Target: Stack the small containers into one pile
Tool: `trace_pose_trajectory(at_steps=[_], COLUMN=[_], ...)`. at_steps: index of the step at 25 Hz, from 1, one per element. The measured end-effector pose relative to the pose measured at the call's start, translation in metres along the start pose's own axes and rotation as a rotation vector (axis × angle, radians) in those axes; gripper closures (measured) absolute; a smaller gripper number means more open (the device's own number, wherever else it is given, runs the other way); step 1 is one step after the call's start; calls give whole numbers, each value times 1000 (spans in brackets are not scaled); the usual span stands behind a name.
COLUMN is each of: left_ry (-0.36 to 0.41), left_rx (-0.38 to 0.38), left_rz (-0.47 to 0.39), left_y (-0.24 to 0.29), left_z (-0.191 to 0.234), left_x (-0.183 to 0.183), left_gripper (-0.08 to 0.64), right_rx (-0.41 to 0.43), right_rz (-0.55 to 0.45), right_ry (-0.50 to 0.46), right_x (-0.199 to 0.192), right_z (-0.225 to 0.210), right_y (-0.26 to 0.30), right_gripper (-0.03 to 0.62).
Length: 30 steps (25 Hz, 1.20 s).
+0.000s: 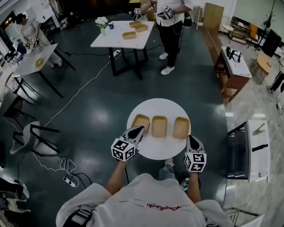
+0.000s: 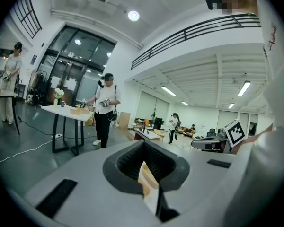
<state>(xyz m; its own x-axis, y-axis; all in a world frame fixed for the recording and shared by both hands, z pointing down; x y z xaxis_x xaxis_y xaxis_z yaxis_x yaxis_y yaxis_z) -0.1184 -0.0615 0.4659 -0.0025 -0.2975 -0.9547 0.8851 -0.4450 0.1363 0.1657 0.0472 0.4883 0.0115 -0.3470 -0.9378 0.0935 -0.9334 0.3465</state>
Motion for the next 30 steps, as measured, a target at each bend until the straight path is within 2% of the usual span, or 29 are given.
trace_pose_trajectory(at_steps=[6,14,23,30], left_ry=[-17,-23,-40,-58], left_rx=[65,131,215,250], left_rz=[-26,-45,-52,-26], left_y=[39,84,110,110], left_z=[12,2,-4,7], left_x=[15,27,19,6], left_gripper=[549,549,549,549], right_rx=[62,133,188,214], right_rz=[-14,-13,5,44], right_ry=[-31,-48,-63,-60], right_x=[28,42,41,30], right_z=[-31,-76,-111,-110], right_y=[41,79,113,136], right_gripper=[572,572,572,572])
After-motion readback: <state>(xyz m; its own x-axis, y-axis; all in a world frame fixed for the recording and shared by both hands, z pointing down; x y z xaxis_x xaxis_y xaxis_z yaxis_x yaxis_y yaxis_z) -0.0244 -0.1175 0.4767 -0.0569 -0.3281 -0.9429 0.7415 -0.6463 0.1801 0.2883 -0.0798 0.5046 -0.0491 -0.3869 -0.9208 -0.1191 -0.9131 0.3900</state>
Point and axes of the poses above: the fingertips, and each gripper's own axes: y forward along the fingers, z to its left, x out of its top, the point moved 6 cm from there along -y, backward along the fingers, and after that the axes turned 9 degrees about -x, right-handed, at the moved point
